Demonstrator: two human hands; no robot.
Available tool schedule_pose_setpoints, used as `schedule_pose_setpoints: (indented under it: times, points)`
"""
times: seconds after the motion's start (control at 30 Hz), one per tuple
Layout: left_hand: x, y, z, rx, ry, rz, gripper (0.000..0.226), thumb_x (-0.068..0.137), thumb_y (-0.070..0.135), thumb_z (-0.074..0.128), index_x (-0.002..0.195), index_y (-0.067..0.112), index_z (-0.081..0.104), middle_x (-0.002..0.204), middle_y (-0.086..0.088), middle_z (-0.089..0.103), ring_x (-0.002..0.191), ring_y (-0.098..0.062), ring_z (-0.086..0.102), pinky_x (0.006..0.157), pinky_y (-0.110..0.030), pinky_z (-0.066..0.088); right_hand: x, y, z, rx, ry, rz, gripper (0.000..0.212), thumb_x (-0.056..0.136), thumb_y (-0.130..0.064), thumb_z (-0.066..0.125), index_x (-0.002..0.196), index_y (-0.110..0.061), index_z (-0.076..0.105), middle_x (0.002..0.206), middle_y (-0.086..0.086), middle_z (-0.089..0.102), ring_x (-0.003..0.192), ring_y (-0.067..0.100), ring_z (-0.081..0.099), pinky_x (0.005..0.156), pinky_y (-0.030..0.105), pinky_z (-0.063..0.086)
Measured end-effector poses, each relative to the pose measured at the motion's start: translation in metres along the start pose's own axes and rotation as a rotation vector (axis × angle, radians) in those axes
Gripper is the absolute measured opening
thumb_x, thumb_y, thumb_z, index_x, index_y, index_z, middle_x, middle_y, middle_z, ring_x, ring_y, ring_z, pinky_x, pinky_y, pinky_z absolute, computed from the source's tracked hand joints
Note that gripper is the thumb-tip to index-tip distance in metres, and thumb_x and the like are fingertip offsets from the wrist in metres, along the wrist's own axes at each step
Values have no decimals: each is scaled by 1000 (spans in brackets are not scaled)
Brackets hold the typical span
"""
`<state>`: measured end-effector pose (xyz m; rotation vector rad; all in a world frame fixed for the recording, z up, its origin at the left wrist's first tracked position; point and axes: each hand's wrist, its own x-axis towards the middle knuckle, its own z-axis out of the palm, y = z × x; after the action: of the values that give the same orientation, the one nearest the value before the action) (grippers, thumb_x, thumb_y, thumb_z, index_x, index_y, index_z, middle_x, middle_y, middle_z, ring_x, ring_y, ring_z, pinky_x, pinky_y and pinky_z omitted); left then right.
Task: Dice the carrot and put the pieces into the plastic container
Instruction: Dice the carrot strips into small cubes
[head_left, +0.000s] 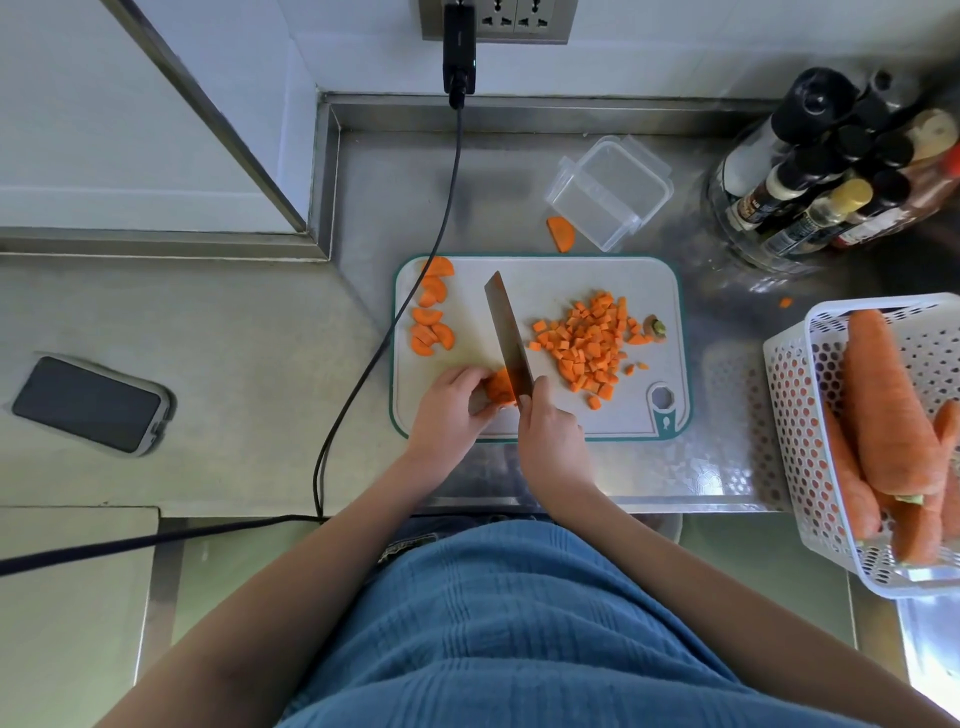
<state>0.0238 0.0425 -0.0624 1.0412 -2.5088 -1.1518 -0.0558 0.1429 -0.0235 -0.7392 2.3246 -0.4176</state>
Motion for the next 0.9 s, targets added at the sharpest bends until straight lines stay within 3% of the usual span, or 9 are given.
schedule_pose_setpoints:
  times: [0.2,0.37,0.53,0.7,0.9]
  points:
    - [2,1,1,-20,-13,-19,30,74,11,76,102,7,66,96,-5,66,92,-18,58,81,-15,39,7,-4,8,-183,-20,29,18,101,-9,33,116,-17,29,93,16,63,81,34,62,67,45,56]
    - [1,1,2,-3,-7,-10,29,74,12,76,100,8,66,94,-4,65,91,-17,57,79,-13,37,8,-2,5,-182,-30,12,16,102,-12,33,117,-18,29,97,16,64,83,35,63,69,44,55]
    - [5,3,7,44,-38,37,36,70,9,76,104,4,64,97,-8,63,92,-21,56,80,-16,38,12,9,-7,-111,48,79,22,102,-9,34,123,-13,33,90,17,64,77,34,63,58,37,49]
    - [10,9,11,67,-51,90,32,72,11,76,100,4,64,95,-9,63,90,-23,57,78,-21,41,7,9,-15,-1,88,91,21,103,-15,31,122,-9,37,89,18,62,78,35,60,63,41,51]
    - [4,3,6,34,-41,71,37,74,11,75,108,7,62,105,-7,62,100,-22,55,87,-15,33,3,-2,-15,74,94,23,26,104,-27,28,121,-10,37,71,4,52,66,28,55,54,34,43]
